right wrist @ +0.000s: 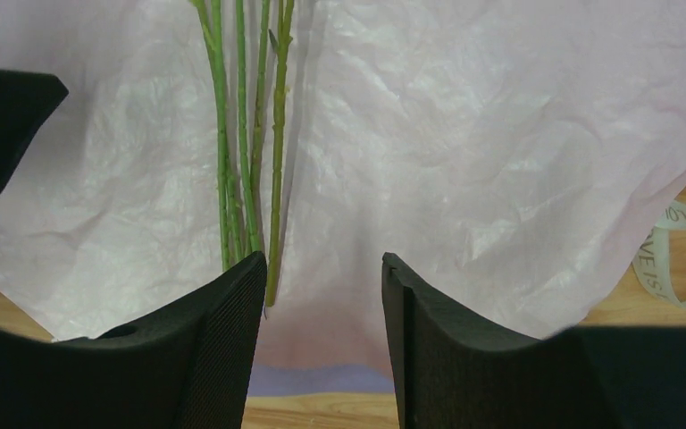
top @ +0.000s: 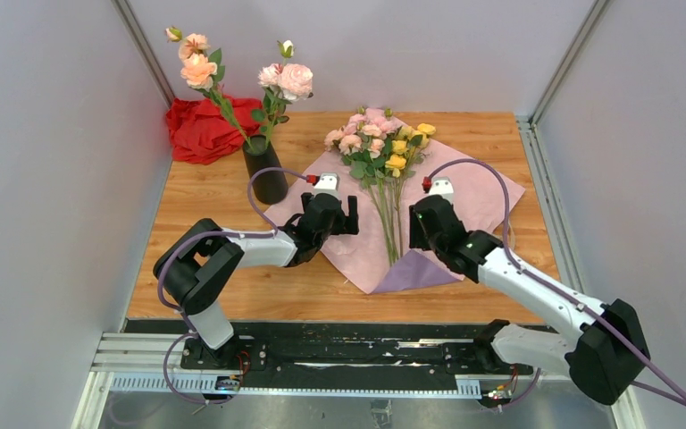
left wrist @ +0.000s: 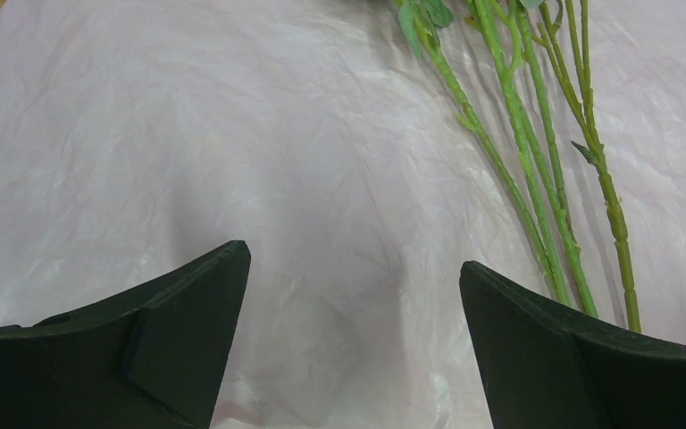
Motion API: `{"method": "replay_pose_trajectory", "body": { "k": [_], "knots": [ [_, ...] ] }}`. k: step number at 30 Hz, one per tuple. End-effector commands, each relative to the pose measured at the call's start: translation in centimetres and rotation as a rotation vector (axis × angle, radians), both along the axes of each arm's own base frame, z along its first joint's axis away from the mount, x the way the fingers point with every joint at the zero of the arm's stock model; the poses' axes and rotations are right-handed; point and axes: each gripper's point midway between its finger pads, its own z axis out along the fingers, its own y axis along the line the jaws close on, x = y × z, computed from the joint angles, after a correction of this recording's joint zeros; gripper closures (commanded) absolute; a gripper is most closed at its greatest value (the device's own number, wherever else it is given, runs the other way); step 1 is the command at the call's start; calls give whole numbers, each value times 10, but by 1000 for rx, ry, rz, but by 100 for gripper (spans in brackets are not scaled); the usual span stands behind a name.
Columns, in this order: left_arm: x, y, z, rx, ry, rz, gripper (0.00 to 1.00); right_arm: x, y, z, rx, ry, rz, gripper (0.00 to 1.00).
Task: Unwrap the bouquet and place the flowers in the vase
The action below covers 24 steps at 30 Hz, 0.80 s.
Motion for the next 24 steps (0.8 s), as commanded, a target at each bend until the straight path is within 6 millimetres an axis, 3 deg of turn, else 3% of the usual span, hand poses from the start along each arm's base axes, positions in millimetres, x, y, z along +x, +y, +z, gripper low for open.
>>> {"method": "replay_pose_trajectory", "body": {
  "k": [1,5,8,17,24],
  "knots": [
    [0,0,10,-11,-29,1,0,25,1,-2,34,8,-8,46],
    [-1,1,9,-9,-30,3,0,28,8,-34,3,113,8,46],
    [-1,1,9,-8,-29,5,0,14,17,-53,10,195,42,45],
    [-1,-1,9,-13,-27,-2,0,-50,7,-47,51,176,80,46],
    [-2,-1,9,-21,-24,-1,0,-102,8,-72,139,216,162,52]
  ]
}}
